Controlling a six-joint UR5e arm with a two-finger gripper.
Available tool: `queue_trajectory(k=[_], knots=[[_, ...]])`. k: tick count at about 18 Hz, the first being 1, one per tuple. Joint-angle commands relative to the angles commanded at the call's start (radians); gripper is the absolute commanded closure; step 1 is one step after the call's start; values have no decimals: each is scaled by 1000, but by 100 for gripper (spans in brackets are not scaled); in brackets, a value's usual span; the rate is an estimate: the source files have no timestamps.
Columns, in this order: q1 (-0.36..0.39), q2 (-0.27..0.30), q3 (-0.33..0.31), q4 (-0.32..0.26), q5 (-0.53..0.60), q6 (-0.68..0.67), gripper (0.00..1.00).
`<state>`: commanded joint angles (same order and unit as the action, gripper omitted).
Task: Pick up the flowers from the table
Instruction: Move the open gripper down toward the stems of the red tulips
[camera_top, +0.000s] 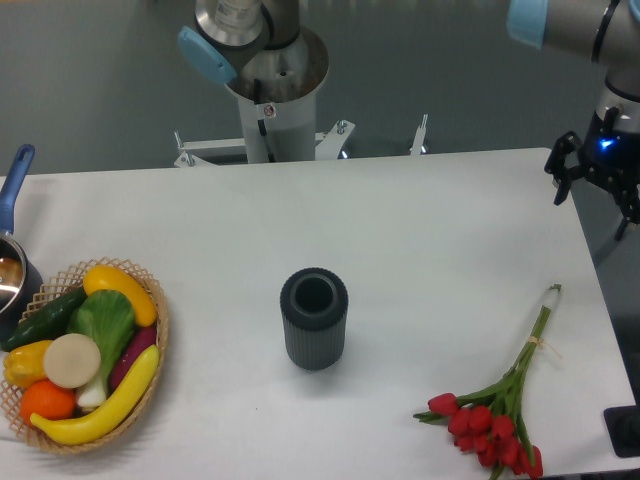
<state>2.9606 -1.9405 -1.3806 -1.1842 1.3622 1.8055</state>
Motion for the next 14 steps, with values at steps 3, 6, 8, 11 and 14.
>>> queue_trajectory(k=[3,6,8,11,14], knots=[[0,0,-2,3,-9,-2,0],[0,0,-29,8,-29,-15,0],[0,0,-37,32,-58,-70,0],[-3,-2,-75,101,-69,-171,0],[-18,-8,-98,152,-69,-265,0]])
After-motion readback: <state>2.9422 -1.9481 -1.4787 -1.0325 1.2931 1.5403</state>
